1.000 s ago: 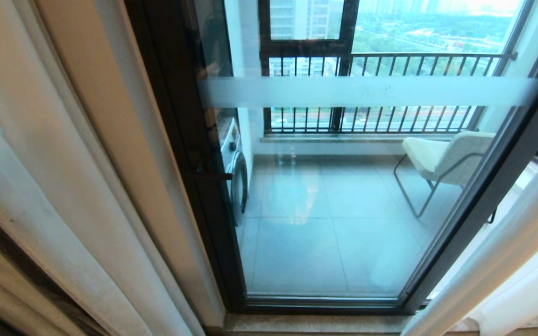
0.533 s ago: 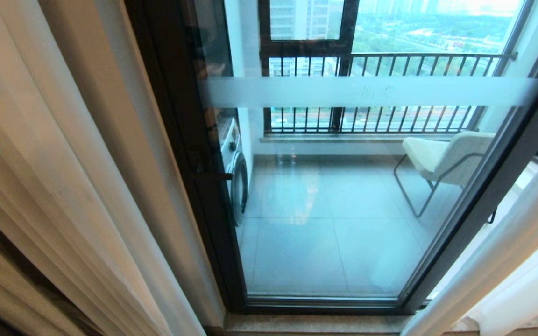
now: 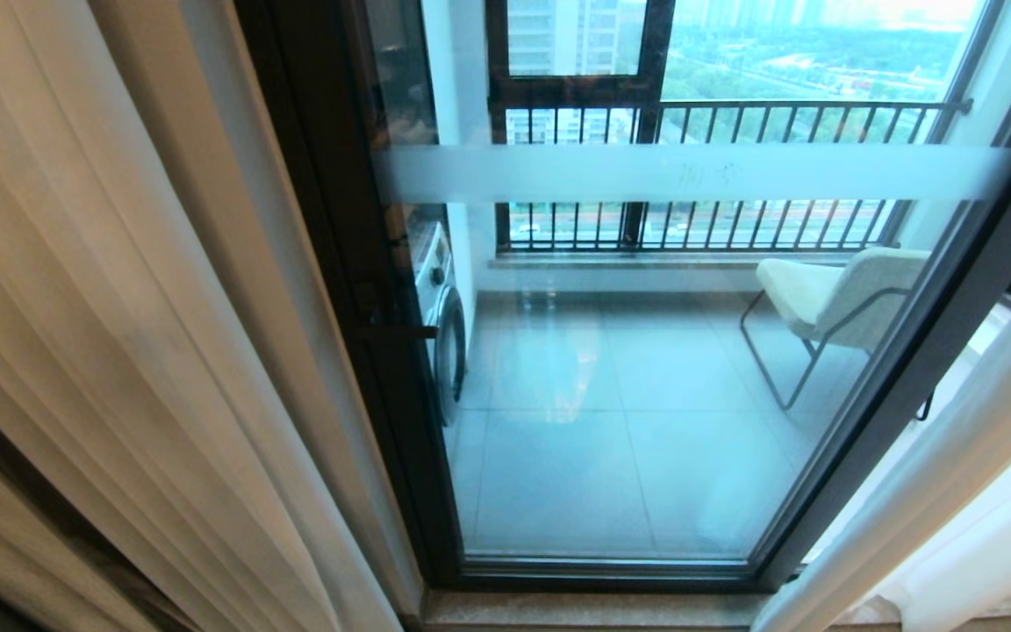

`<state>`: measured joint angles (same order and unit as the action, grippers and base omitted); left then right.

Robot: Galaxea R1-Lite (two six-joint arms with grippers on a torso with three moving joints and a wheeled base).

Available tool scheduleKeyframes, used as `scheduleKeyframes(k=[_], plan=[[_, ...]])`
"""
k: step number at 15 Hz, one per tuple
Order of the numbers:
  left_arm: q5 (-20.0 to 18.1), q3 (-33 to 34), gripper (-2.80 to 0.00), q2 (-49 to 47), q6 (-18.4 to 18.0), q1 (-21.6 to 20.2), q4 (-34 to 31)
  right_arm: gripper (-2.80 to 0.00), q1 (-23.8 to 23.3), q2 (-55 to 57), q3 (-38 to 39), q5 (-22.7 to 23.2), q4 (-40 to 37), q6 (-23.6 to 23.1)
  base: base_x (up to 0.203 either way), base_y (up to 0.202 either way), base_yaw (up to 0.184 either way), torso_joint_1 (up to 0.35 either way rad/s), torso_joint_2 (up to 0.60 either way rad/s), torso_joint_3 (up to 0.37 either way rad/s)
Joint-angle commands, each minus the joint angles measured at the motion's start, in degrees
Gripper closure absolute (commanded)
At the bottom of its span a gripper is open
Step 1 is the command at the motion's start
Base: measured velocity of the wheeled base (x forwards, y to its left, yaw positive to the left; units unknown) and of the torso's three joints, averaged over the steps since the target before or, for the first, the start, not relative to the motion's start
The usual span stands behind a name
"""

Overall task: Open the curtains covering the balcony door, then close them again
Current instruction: Pull the inner curtains open on both sides

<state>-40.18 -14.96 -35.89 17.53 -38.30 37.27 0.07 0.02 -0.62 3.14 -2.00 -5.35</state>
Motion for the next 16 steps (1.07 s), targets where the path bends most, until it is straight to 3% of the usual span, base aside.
scheduleKeyframes(k=[1,5,6,16], plan=[[-0.3,-0.4,-2.8,10.2,0.1,0.0,-8.4,0.0,0.0,0.0,0.0,0.0,0.0,0.0,0.0,0.0,0.0,0.0,0.0,0.0],[-0.3,-0.3,-2.8,16.3,0.1,0.0,-16.2,0.0,0.0,0.0,0.0,0.0,0.0,-0.1,0.0,0.0,0.0,0.0,0.0,0.0],[-0.3,-0.2,0.0,17.2,0.1,0.0,-17.0,0.0,0.0,0.0,0.0,0.0,0.0,0.0,0.0,0.0,0.0,0.0,0.0,0.0],[-0.5,0.6,0.0,27.4,0.1,-0.4,-28.1,0.0,0.0,0.0,0.0,0.0,0.0,-0.1,0.0,0.0,0.0,0.0,0.0,0.0]])
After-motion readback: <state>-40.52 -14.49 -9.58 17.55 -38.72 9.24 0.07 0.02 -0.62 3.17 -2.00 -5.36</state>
